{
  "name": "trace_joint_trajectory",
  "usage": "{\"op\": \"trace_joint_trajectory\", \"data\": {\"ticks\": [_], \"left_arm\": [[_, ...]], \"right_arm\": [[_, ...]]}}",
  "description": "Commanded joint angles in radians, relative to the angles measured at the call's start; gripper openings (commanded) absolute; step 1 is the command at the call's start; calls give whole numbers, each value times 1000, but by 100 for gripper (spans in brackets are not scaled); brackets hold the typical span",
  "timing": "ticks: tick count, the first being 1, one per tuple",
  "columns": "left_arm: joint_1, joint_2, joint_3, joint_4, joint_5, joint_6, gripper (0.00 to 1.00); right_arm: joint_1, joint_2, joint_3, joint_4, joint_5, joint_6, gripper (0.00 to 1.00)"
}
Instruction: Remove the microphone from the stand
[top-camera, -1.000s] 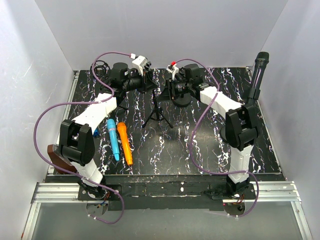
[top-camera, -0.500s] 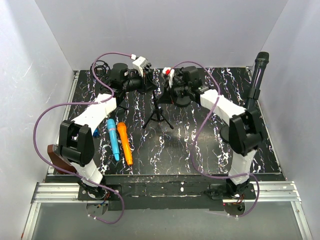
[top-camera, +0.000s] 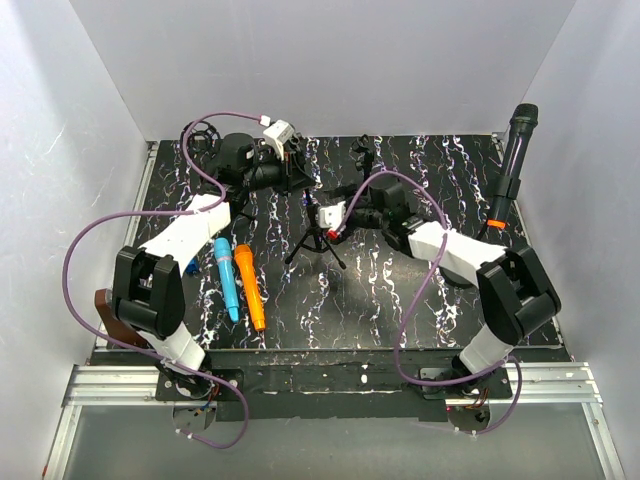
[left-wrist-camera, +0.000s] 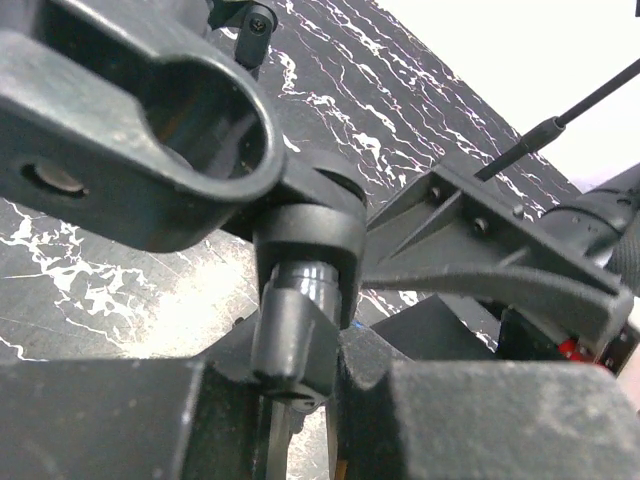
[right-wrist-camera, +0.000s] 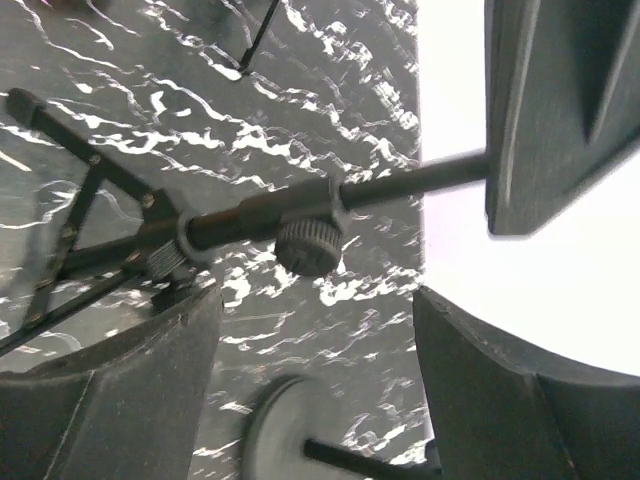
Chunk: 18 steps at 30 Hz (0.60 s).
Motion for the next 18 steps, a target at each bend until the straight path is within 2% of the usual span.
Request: {"op": "trace_joint_trajectory", "data": {"ticks": [1,6,10,13,18], "left_arm": [[-18,-33,-37,-67,14,-17,0],[-18,-42,-57,-33,9,-36,0],[-18,-48,-79,-16,0,-46,0],[-18,-52,-82,-18,-1,-46,0],[-20,-55,-74,-21,-6,-46,0]], "right_arm": [[-42,-114,80,-215,-75,214,83],[-84,-83,265,-462,-177,692,81],[-118,40,414,-515,-254,1054,78],[-124,102,459,-486,-276,1227,77],[-124,155,467,-438,-271,1360,77]]}}
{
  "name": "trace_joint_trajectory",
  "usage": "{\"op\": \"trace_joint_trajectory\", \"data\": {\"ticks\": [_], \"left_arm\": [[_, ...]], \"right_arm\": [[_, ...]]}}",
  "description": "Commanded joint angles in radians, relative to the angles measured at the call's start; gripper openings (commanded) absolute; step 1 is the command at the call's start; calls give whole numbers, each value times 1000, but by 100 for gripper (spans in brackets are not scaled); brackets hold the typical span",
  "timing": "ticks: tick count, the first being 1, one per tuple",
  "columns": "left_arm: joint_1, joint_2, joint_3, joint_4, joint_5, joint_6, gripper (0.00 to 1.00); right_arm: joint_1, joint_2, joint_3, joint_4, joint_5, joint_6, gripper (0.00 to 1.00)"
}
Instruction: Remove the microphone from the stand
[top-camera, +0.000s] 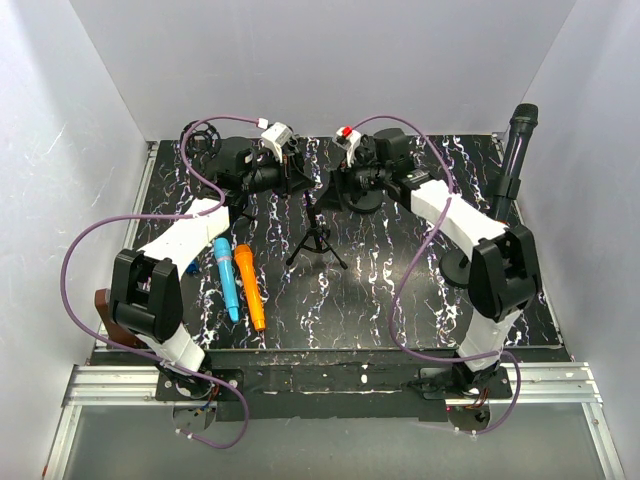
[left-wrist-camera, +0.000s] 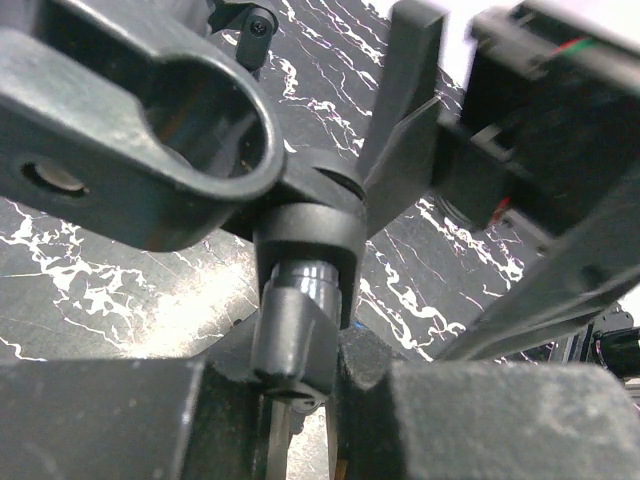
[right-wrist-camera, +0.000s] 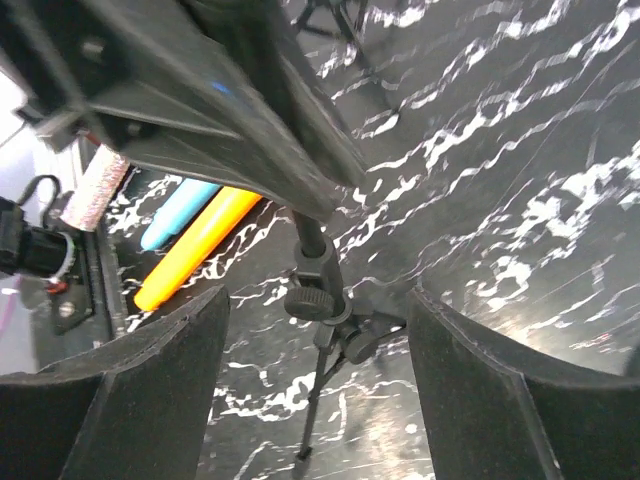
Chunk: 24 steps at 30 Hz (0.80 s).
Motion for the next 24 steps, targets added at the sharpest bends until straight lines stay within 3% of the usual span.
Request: {"op": "trace_joint_trajectory", "data": {"ticks": [1,11,24], "left_arm": [[-16,-26,-20,-78,6,-25,0],[-16,-33,-22,-89,5,-18,0],[-16,-25,-27,-87,8,-9,0]], "right_arm": [[1,39,24,4,-28,232,77],[4,92,36,-66,89,180,70],[3,56,-136,-97,222,45,64]]}}
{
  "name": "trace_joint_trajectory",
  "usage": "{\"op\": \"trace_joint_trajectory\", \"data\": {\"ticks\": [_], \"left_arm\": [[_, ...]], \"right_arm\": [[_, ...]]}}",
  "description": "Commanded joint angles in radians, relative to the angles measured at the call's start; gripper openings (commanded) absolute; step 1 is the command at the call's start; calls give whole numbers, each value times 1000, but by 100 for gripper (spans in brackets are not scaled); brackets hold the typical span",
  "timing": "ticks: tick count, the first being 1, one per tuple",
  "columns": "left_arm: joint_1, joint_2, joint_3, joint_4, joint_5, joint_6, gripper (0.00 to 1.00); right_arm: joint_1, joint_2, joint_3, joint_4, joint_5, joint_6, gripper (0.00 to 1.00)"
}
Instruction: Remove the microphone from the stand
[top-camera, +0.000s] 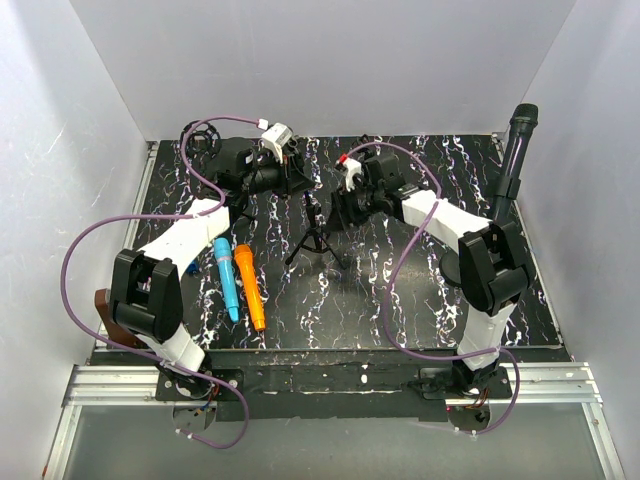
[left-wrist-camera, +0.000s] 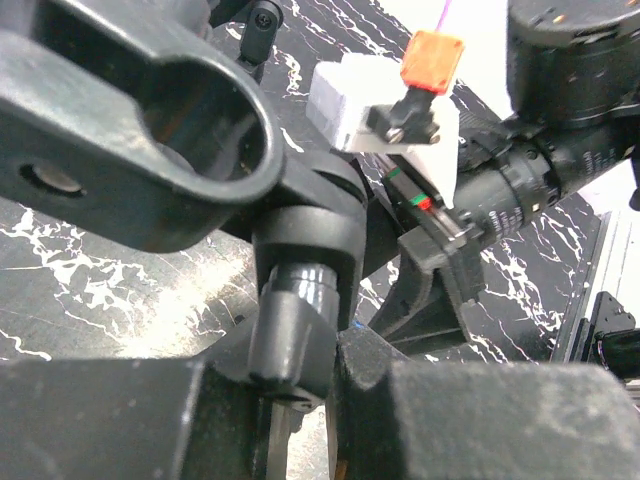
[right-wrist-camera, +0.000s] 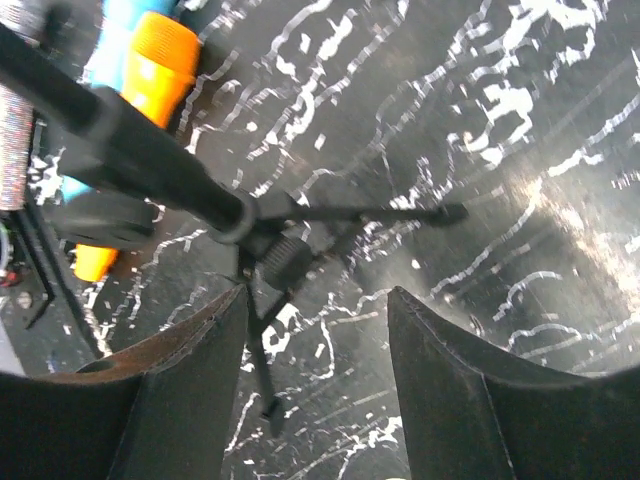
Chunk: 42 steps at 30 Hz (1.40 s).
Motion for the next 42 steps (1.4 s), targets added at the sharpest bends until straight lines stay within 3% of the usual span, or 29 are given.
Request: {"op": "trace_joint_trajectory", "data": {"ticks": [1,6,12,16,26,27,30,31,34,42], "left_arm": [[-14,-24,-29,-72,19,-7,0],[-29,-44,-49,-34,-20,65,0],[-55,-47,-115,189,-204,233,0],[-55,19,-101,362,-350,318,0],[-54,237,5,588,-484,421,0],[-54,243,1,589,-494,421,3],[-54,226,-34,568,-542,407,57],[-54,209,-41,545,-556,403,67],[-52,122,-92,470,-580,372,76],[-52,-166,-258,268,-550,337,80]], "right_arm": [[-12,-34,-42,-13,81,-67,64],[-12,-101,-66,-27,35,-148,63],[-9,-241,-77,-111,27,-283,63],[-12,-290,-85,-155,45,-315,63],[-10,-335,-78,-198,85,-334,63],[-9,-333,-72,-203,91,-338,63],[-10,-333,-60,-208,102,-344,63],[-10,-333,-54,-212,104,-348,63],[-12,-344,-36,-235,105,-351,63],[-13,-425,-25,-292,79,-354,63]]}}
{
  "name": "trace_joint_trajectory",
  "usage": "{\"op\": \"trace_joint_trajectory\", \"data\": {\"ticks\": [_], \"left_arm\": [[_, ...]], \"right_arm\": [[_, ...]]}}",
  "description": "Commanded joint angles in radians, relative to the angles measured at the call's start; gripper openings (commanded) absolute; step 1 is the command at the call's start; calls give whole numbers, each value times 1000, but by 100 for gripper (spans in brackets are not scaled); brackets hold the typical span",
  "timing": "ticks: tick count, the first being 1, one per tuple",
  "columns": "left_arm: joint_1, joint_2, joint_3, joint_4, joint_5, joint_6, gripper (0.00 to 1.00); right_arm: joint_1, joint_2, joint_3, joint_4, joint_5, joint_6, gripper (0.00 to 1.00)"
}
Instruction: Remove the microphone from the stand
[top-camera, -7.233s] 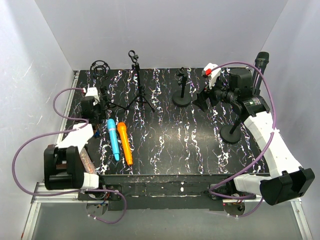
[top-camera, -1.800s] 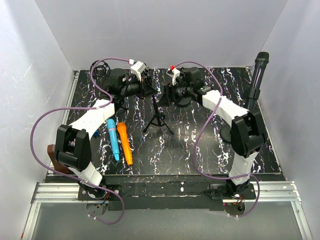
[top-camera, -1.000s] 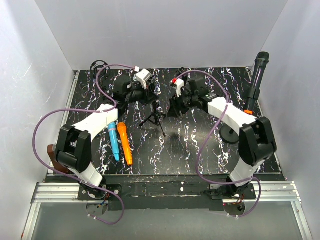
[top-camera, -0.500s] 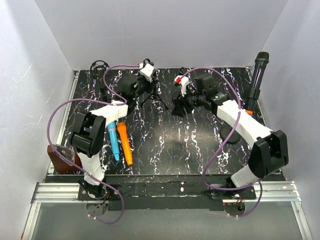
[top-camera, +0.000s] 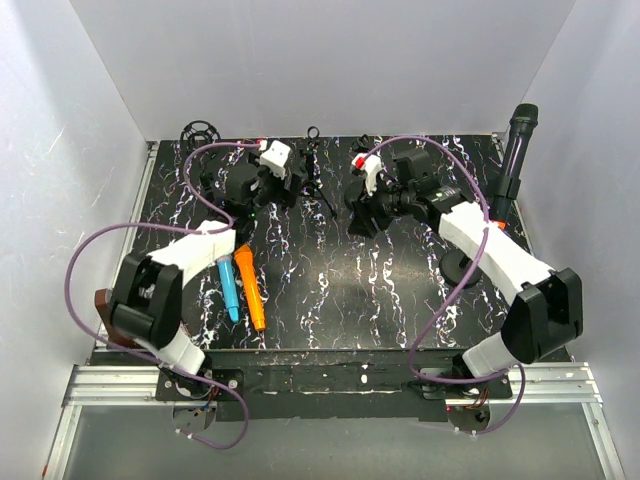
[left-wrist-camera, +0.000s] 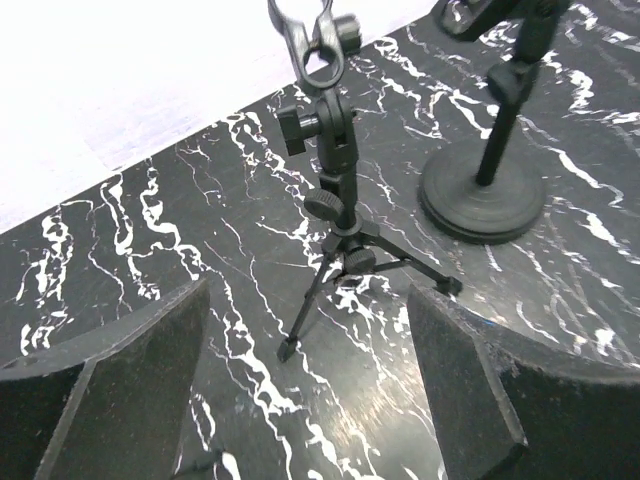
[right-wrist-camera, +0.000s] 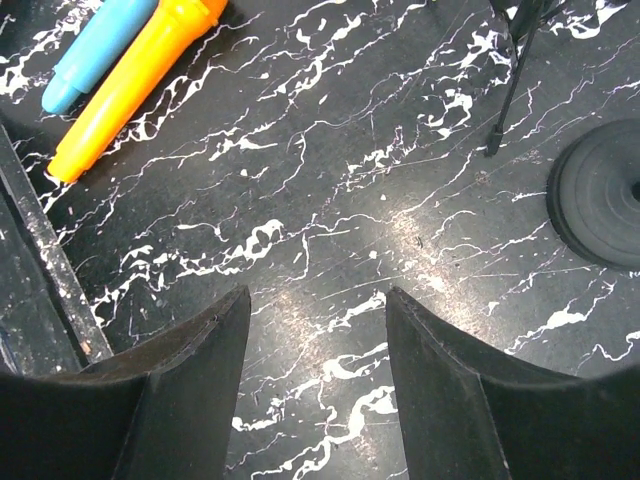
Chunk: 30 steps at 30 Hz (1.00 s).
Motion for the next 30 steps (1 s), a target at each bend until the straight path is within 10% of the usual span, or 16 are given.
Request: {"op": "trace_joint_trajectory", "data": {"ticks": [1,10,17,24,30], "left_arm": [[-2,-204,-34,-140,28,-24,80],[-4,-292,2,-421,229,-58,77],[-13,-214,108,-490,223,-65,75],[-48,-171,162,-507,232,-71,75],[-64,-174,193,-555,271,-127,75]], "right_arm": [[-2,-98,57,-52,-23,-26,63],[-11,-402,143,-248,61,-176,65],[-36,-657,207,-257,556,-225,83],[-330,-602,359,-456,796,-37,89],[-686,-401,483,-569,516,210,87]]}}
